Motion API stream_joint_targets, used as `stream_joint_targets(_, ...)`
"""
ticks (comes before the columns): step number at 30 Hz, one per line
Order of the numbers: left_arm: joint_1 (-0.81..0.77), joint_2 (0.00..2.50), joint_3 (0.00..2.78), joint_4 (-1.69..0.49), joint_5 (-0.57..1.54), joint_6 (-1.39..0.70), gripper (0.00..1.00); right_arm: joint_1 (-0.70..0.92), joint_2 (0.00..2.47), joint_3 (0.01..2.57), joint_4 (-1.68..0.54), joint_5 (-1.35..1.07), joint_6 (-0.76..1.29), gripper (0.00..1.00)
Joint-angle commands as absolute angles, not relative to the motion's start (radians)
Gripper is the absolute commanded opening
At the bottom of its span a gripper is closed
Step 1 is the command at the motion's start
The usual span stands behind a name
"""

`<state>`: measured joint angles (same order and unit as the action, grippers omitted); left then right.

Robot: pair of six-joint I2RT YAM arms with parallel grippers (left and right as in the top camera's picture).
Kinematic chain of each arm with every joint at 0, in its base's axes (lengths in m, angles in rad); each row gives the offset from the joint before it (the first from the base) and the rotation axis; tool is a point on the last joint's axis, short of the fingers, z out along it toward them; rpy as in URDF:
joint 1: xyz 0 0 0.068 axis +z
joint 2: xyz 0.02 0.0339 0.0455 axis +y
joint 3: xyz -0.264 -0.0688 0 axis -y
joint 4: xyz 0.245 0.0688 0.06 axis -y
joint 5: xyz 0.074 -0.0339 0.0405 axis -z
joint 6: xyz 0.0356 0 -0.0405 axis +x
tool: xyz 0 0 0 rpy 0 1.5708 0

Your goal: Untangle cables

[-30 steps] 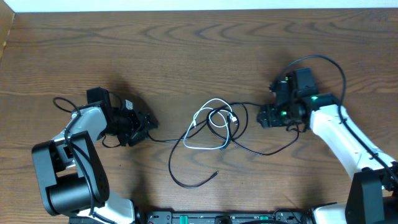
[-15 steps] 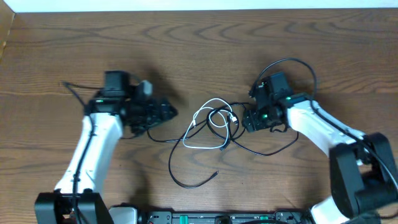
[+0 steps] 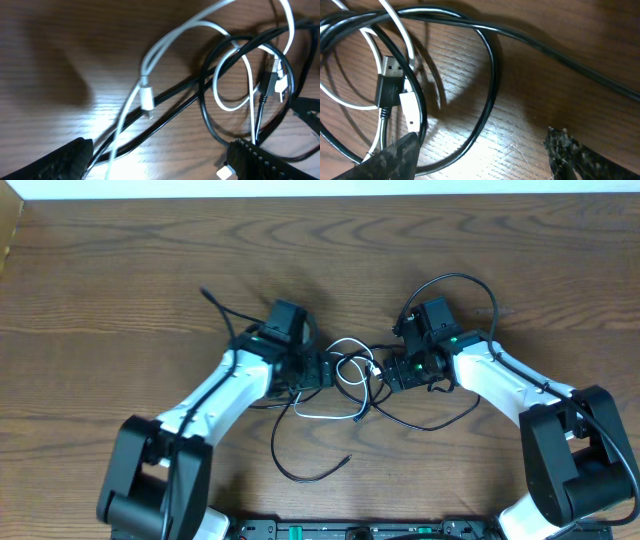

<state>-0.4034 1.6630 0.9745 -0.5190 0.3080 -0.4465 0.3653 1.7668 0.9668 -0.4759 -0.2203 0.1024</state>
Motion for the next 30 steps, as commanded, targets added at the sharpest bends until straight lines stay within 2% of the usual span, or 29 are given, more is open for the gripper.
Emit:
stream_joint_targets(1,-0.434,1.708,0.975,-0.495,0.274,-0.482,0.90,0.375,1.791,0.966,-0.474,-0.254,0.111,0.79)
stream_joint_targets(7,-0.465,1.782,0.975,-0.453,0.274,-0.497,0.84,0.375,1.791,0.966,-0.474,-0.254,0.111,0.77)
stream_joint_targets(10,-0.468,1.813,0.975,-0.451,0.265,-0.496,0.77,0.376,1.791,0.966,-0.474,-0.237,0.111,0.77)
stream_joint_targets(16,-0.468,1.836,0.974,-0.454,0.256,-0.496,0.76,0.409,1.792,0.966,-0.466,-0.208,0.115,0.77)
stream_joint_targets(23,-0.471,1.837,0.973,-0.470,0.251,-0.496,0.76,0.498,1.792,0.966,-0.470,0.028,0.174,0.77)
stream_joint_targets(30,-0.503,1.837,0.971,-0.527,0.069,-0.496,0.75,0.537,1.792,0.966,-0.524,0.217,0.233,0.80)
